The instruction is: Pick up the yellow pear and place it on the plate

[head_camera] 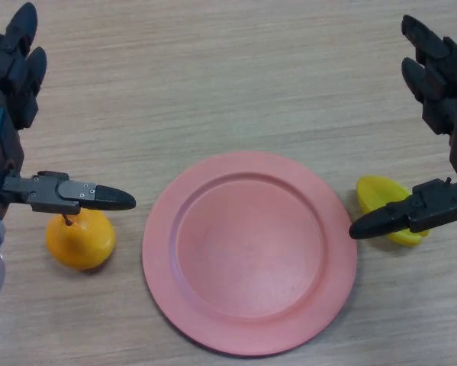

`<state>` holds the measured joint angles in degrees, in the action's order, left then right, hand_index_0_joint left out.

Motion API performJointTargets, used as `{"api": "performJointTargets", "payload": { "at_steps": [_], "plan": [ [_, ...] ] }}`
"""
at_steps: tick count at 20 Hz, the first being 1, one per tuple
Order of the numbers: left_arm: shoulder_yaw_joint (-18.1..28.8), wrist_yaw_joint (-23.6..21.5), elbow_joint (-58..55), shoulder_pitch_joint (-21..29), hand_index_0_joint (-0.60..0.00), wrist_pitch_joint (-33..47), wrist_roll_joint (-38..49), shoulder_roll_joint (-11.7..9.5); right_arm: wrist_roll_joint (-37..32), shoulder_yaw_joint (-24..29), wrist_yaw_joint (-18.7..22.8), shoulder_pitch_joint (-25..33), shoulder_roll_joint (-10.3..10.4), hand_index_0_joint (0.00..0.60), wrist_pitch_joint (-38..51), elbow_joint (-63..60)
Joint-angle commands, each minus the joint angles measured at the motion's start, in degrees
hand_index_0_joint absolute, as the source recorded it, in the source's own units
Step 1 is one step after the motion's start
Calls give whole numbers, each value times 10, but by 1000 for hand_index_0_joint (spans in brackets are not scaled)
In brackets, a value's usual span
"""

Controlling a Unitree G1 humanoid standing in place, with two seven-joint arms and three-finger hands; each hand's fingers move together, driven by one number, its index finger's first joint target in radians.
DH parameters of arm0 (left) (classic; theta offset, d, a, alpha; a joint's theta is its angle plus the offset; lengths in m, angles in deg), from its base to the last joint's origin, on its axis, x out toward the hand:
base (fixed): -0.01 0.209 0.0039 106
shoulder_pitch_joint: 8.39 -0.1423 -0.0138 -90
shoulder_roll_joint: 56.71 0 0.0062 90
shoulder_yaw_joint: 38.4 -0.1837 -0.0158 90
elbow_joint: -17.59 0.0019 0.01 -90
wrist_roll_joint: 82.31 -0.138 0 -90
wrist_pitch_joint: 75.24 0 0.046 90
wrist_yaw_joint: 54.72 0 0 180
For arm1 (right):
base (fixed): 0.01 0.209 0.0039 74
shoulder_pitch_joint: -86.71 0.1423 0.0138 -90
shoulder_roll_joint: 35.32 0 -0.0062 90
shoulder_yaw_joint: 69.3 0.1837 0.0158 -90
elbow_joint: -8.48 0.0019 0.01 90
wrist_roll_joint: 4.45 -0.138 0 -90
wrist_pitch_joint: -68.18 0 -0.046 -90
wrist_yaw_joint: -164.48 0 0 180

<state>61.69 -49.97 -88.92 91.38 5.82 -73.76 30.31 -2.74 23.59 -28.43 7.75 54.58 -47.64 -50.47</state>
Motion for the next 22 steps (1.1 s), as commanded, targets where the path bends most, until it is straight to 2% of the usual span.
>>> {"api": "performJointTargets", "payload": {
  "at_steps": [1, 13, 18, 22],
  "plan": [
    [42, 1, -34, 24, 0, 62, 1, -25, -8, 30, 17, 21, -11, 0, 69, 28],
    [45, 13, -35, 13, 0, 73, -2, -25, -15, 36, 9, 28, -18, 0, 67, 11],
    [77, 80, -86, -39, 0, 43, -2, -24, -26, 38, 4, 32, -20, 0, 56, 5],
    [108, 119, -84, -86, 0, 77, -32, -15, -15, 26, 17, 43, -14, 0, 91, -20]
  ]
}}
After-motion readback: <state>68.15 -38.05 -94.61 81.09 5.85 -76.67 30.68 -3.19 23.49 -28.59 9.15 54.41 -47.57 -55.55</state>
